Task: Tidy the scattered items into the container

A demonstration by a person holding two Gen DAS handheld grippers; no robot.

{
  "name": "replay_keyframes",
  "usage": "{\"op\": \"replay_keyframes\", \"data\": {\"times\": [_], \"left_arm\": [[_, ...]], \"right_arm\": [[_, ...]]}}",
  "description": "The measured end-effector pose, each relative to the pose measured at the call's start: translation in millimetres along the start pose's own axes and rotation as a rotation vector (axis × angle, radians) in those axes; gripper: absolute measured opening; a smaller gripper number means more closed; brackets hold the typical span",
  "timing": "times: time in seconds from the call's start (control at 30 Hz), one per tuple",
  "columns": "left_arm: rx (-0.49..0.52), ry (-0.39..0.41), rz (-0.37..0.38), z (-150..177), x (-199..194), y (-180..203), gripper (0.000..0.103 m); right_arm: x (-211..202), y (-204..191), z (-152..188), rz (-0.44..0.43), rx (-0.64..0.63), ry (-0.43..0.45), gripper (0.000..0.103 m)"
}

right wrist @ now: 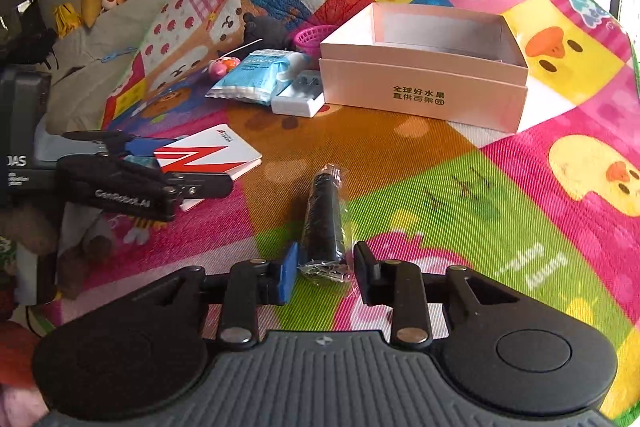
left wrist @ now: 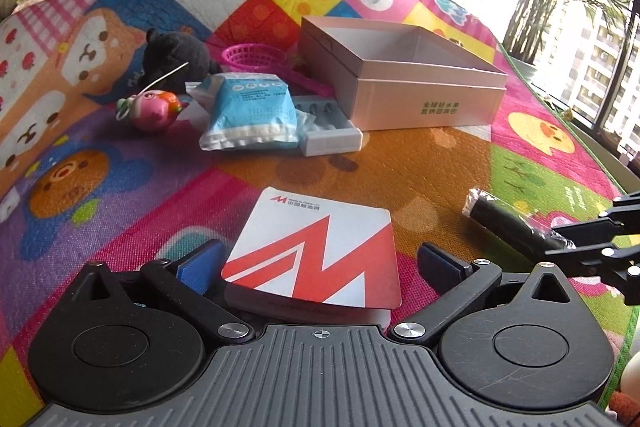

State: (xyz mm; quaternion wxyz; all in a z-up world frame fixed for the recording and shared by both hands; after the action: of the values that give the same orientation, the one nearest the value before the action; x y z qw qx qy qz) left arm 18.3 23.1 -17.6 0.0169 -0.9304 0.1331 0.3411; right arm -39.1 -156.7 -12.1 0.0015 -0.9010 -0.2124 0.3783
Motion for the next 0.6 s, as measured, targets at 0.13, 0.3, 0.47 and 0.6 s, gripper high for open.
{"op": "replay_keyframes", "data": {"times": [0.13, 0.3, 0.47, 0.6], "left_arm": [[0.007, -0.003, -0.006, 0.1, 0.3, 1.0, 0.103], [0.011, -0.005, -0.009, 0.5, 0.4, 1.3, 0.103], [0.006, -0.003, -0.006, 0.1, 0.6, 1.0, 0.103], [0.006, -0.003, -0.005, 0.2, 0.6, 0.7, 0.103]], "right_arm": [[-2.1, -11.6, 6.4, 0.0, -0.023, 0.034, 0.047], [5.7, -25.5, 7.0, 0.027, -0.118, 0.032, 0.047], [2.3, -4.2, 5.2, 0.378, -0.241, 0.096, 0.067], [-4.0, 24.8, -0.8, 0.526, -0.152, 0.134, 0.071]]}}
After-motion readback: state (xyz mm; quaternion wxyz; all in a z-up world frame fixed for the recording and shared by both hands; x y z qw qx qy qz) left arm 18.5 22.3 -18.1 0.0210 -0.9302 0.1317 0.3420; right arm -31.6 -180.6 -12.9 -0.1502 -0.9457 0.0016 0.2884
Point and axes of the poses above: each gripper's, at about its wrist camera, not at the fingertips, and x roughly the way its jaws point, y to its right, z to its underside, the point moved 3 cm from there along x, roughly the way its jaws point, and after that the axes turned 1 degree about -z, right-handed, at the moved point
